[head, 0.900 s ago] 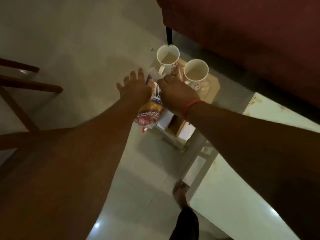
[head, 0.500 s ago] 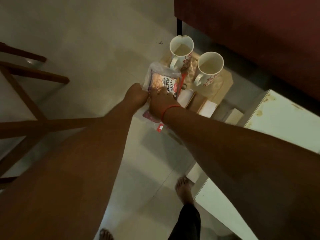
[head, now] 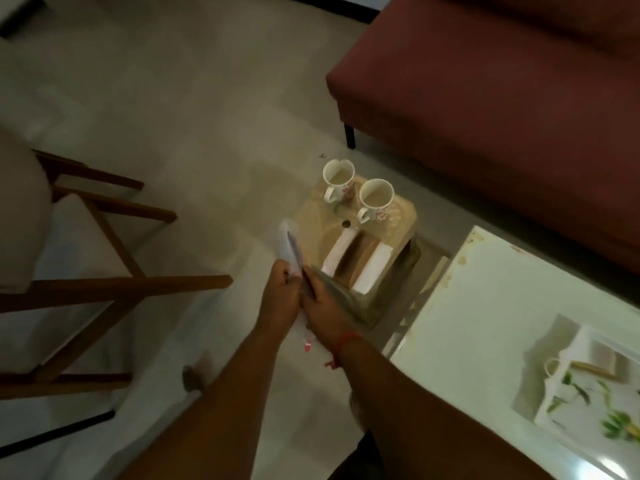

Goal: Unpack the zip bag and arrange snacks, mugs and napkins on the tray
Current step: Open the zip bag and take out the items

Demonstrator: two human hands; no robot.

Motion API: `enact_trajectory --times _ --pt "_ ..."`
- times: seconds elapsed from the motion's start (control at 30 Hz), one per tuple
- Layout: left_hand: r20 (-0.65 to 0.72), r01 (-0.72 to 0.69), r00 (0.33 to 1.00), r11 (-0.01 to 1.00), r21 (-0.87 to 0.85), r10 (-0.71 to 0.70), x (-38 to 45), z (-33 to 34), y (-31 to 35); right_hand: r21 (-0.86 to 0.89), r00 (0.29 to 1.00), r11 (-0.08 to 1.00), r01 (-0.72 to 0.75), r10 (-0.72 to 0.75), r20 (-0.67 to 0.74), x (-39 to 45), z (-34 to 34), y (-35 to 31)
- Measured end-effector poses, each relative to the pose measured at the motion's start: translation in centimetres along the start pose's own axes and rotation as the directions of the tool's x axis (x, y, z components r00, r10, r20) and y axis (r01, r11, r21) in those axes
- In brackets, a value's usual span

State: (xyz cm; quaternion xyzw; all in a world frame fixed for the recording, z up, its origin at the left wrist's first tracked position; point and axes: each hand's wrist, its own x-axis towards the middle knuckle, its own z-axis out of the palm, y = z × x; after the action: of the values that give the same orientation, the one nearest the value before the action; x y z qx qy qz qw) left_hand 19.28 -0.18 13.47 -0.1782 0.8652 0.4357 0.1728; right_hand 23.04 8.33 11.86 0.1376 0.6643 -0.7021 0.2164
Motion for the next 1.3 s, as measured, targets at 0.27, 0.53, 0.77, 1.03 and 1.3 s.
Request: enact_trajectory --times 0.27,0.53,0.77,1.03,1.3 --pt "0.469 -0.434 0.835 0.868 0.24 0.288 -20.6 13.9 7.6 0.638 0.911 0.763 -0.105 0.331 -0.246 -19.4 -17.7 1.7" --pt "0.744 -0.628 0.562 0.772 0.099 0.362 -39.8 29.4 15.1 0.452 0.722 0.892 0.009 0.307 -0.62 -38.2 -36.2 3.8" --pt "0.439 -0.524 0.758 0.851 -0.031 0.482 -46.5 34.1 19.7 0.546 0.66 0.799 0.253 0.27 -0.701 -52.0 -44.9 4.2" --pt "0.562 -0.575 0.676 0.818 -0.004 0.477 -49.5 33.2 24.5 0.644 0.646 0.601 0.473 0.26 -0.717 -58.0 -45.1 3.4" --pt "0.67 -0.685 0.513 0.726 -0.057 0.537 -48.7 28.7 27.7 0.69 0.589 0.412 0.595 0.362 -0.723 -57.5 -43.2 2.3"
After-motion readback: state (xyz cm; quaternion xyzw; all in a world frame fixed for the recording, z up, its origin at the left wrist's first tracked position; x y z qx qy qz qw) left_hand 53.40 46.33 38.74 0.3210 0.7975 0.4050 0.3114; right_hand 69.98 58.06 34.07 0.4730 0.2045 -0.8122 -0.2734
